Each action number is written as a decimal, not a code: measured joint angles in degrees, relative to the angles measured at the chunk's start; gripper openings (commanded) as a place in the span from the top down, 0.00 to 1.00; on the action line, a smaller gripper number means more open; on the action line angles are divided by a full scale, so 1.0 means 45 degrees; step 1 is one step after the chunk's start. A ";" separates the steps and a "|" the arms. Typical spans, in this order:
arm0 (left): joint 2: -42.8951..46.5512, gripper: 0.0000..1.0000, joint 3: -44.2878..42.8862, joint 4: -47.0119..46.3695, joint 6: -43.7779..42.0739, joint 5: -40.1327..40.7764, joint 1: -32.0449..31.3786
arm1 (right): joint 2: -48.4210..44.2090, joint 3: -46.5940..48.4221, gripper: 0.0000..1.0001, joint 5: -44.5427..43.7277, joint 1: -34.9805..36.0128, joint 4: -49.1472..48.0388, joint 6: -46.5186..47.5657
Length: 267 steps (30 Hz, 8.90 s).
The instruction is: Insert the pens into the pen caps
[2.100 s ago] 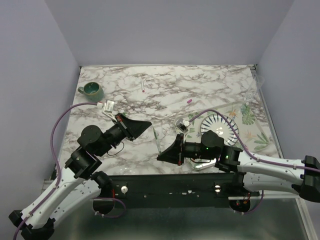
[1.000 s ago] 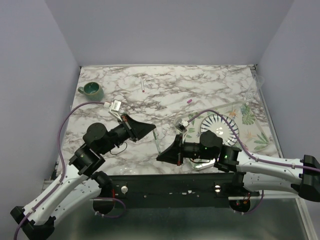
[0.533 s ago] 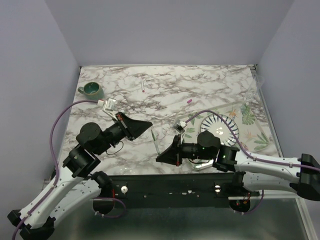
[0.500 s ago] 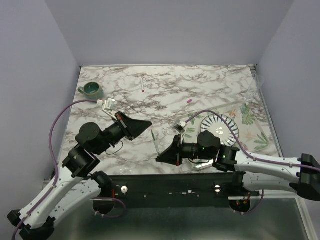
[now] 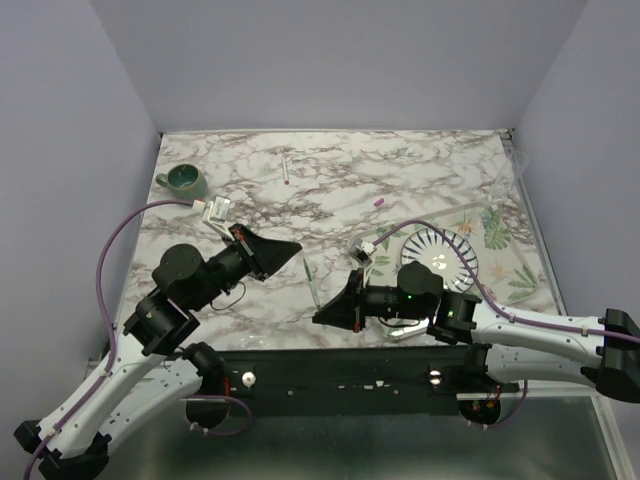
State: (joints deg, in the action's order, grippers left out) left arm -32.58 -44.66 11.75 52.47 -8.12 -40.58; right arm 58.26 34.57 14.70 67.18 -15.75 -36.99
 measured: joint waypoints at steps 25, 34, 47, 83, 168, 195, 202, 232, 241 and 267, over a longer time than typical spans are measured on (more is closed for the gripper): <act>0.0015 1.00 0.0452 -0.0039 0.0087 -0.0010 0.0000 | 0.0000 0.0005 0.99 0.0000 0.0000 0.0010 0.0000; -0.0253 1.00 0.0559 -0.0622 0.0301 -0.0884 0.0010 | 0.0000 0.0160 0.99 -0.0078 0.0000 0.0418 0.0165; -0.0073 1.00 0.0714 -0.0287 -0.0209 -0.1287 0.0073 | -0.0374 0.0806 0.99 -0.0738 0.0083 0.2215 0.0826; -0.0165 1.00 0.2720 -0.4080 0.0471 -0.0481 0.0398 | 0.1593 0.5362 0.99 -0.3993 -0.0078 0.8058 0.3866; 0.1690 0.02 -0.0141 0.6951 -0.1855 1.1424 0.0049 | 1.0282 0.7130 0.55 -0.7431 -0.2113 0.8189 -0.1666; -0.6698 0.11 0.0947 0.6795 0.4051 1.0253 1.2643 | 0.4090 0.5183 0.44 -0.6217 -0.2118 0.7990 0.0452; -0.9413 0.13 0.0724 0.6256 0.5887 0.9049 1.2672 | 0.4979 0.6309 0.45 -0.5926 -0.2118 0.8529 0.0597; -1.1793 0.96 0.0029 0.6577 0.7393 0.8835 0.8344 | 0.3031 0.5105 0.46 -0.6416 -0.2118 0.8597 0.0903; -1.0171 1.00 0.1035 0.5192 0.5644 0.7621 0.6008 | 0.2312 0.3706 0.46 -0.6285 -0.2118 0.7572 0.0646; -0.0233 1.00 0.5785 -0.3405 0.1909 -0.1292 0.5319 | 0.6173 0.4138 0.32 -0.0034 -0.2118 0.1656 -0.0461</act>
State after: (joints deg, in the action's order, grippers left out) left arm -33.63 -18.63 -3.57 61.06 -13.93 -16.64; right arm 86.04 53.19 14.55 57.65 -8.29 -39.07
